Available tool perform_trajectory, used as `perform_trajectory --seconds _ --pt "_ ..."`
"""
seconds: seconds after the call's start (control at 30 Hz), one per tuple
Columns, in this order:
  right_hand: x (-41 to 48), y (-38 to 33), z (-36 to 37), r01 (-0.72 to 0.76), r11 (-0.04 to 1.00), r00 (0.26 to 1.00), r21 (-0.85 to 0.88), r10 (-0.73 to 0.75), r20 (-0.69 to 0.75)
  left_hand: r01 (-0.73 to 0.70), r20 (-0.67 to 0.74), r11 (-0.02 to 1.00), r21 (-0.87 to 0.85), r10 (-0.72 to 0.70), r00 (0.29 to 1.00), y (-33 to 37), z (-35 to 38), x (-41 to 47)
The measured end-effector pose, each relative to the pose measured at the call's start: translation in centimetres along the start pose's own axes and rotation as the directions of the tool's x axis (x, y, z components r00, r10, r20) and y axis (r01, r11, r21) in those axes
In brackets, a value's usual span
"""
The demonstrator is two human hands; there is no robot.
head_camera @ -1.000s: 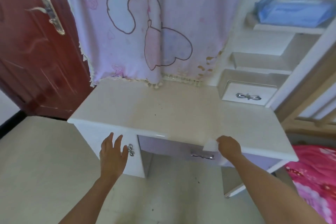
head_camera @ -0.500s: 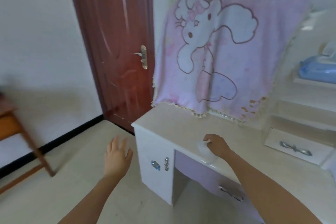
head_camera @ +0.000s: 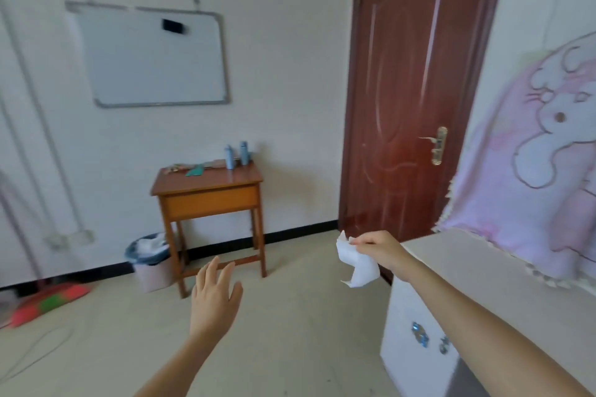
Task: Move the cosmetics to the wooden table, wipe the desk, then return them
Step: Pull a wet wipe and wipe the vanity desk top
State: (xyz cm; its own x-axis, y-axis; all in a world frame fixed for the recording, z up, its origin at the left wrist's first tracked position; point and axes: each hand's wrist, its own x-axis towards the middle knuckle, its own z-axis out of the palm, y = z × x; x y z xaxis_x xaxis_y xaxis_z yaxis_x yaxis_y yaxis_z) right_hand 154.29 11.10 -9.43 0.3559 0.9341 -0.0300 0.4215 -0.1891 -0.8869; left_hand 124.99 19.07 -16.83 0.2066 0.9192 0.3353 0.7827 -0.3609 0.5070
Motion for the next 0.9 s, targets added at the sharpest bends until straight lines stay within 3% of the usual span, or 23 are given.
perform_trajectory --seconds 0.23,0.5,0.77,0.9 --pt "-2.7 -7.5 14.4 0.237 0.966 0.946 -0.104 -0.206 0.249 0.228 -0.117 0.972 0.062 -0.22 0.968 -11.4 -10.2 -9.4" --pt "-3.9 -14.9 28.9 0.526 0.809 0.78 -0.263 -0.334 0.53 0.448 -0.319 0.89 0.089 -0.4 0.859 -19.7 -20.2 -16.0" --pt "2.0 -18.2 35.3 0.655 0.707 0.68 -0.265 -0.4 0.614 0.451 -0.357 0.869 0.203 -0.363 0.86 -23.5 -21.2 -11.0" --pt "7.7 -18.7 37.0 0.682 0.684 0.646 -0.258 -0.397 0.652 0.436 -0.281 0.855 0.282 -0.361 0.889 -24.7 -19.9 -4.9"
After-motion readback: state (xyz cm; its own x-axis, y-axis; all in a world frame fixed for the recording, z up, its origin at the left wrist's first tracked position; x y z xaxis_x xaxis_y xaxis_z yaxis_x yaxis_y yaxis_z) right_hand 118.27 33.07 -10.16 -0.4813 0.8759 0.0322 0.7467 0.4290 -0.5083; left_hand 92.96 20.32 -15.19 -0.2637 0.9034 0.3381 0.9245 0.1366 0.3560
